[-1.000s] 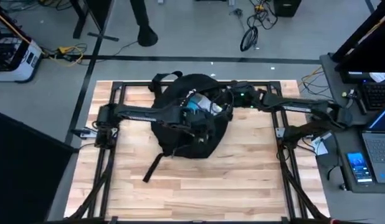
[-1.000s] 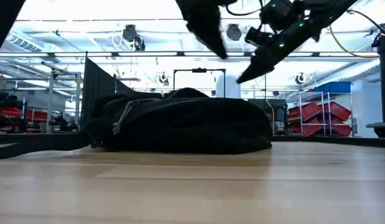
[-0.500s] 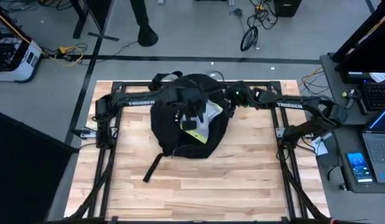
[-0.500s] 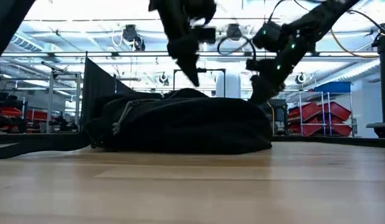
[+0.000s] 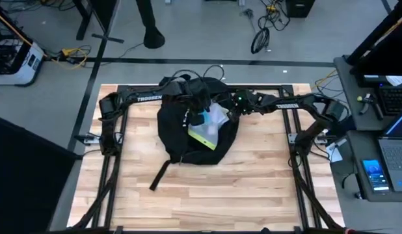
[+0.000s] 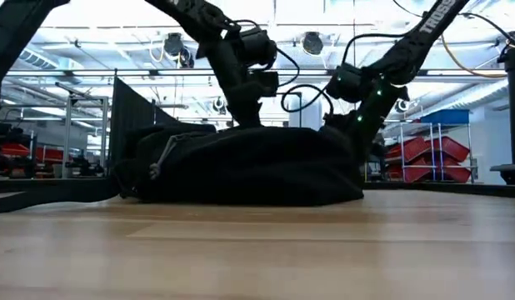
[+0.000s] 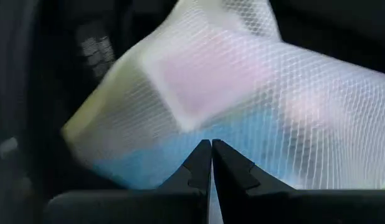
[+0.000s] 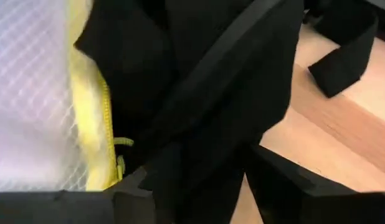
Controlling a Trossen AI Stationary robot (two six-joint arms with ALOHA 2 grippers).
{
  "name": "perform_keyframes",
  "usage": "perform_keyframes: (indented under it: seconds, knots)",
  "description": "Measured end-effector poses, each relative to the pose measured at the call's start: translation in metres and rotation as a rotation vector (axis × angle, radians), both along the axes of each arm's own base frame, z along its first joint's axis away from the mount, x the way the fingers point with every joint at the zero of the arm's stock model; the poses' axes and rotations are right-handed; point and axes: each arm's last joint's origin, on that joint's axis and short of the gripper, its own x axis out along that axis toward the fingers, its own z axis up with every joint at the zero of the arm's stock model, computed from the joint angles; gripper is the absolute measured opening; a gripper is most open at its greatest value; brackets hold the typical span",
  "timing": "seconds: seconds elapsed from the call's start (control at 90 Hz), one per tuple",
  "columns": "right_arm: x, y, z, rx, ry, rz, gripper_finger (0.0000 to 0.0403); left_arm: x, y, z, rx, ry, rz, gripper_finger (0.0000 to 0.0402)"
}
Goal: Unpack backpack
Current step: Close the black backpack
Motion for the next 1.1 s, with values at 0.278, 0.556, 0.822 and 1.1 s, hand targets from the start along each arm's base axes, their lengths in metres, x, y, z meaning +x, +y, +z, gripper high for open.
perform_keyframes:
  seconds: [0.278, 0.556, 0.822, 1.1]
  knots:
    - [-0.004, 0.004, 0.047, -0.017, -0.016, 0.097, 0.0003, 0.001, -0.006, -0.035, -0.024, -0.063, -0.095, 0.0000]
    - [-0.014, 0.031, 0.086, 0.060, 0.057, 0.199, 0.0000, -0.020, 0.011, -0.063, -0.044, -0.053, -0.065, 0.0000]
    - [-0.009, 0.050, 0.087, 0.168, 0.006, 0.138, 0.0000, -0.023, 0.025, -0.063, -0.122, -0.136, -0.024, 0.0000]
    - [0.025, 0.085, 0.096, -0.230, -0.030, 0.763, 0.0069, -0.016, 0.014, -0.063, -0.144, -0.157, -0.071, 0.0000]
